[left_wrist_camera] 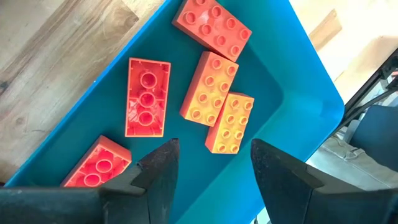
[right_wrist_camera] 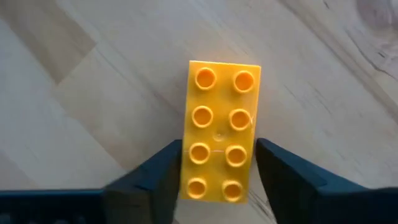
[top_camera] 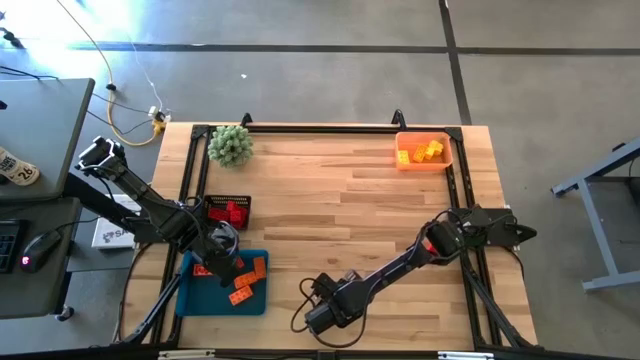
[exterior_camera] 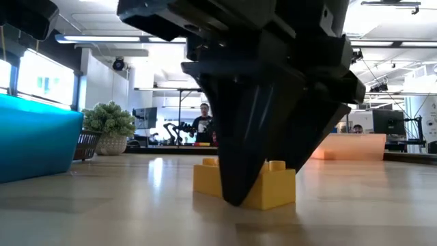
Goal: Sort & place blocks by color
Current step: Put the yellow game piece into the orange bin
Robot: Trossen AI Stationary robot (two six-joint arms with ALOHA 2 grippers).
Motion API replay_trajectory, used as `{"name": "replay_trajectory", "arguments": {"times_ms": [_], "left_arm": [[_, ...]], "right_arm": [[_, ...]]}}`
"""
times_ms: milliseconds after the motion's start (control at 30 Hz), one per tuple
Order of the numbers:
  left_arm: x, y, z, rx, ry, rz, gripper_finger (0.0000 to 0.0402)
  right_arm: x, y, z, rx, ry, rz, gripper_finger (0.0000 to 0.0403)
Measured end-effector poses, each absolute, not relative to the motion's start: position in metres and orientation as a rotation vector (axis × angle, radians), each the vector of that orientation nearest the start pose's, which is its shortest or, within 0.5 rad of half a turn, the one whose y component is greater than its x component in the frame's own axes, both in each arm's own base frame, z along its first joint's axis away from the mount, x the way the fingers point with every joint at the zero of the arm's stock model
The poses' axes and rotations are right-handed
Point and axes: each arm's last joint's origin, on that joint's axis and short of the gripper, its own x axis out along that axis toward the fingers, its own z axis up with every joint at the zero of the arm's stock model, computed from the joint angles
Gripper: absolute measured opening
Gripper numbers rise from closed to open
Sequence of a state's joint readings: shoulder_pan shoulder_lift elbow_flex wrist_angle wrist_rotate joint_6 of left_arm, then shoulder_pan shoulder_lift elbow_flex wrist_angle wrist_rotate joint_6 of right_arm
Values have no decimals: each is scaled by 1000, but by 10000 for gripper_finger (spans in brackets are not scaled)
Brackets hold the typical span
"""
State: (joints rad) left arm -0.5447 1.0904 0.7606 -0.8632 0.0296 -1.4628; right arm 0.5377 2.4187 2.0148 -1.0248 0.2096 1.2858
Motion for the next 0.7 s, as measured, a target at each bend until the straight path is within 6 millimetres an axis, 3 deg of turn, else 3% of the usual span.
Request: {"name": "replay_trajectory", "arguments": {"times_ms": [133,400,700], "left_arm": [[158,-97,225,-948,1256,422,188],[158,-96,225,-945,1250,425,188],[159,-95,225,-910,1220,429,188]], "right_arm": [[416,240,143,562,1248,-578,111],[414,239,148,548,1257,-559,109],[407,226,177,478,1228,-592,109]]}}
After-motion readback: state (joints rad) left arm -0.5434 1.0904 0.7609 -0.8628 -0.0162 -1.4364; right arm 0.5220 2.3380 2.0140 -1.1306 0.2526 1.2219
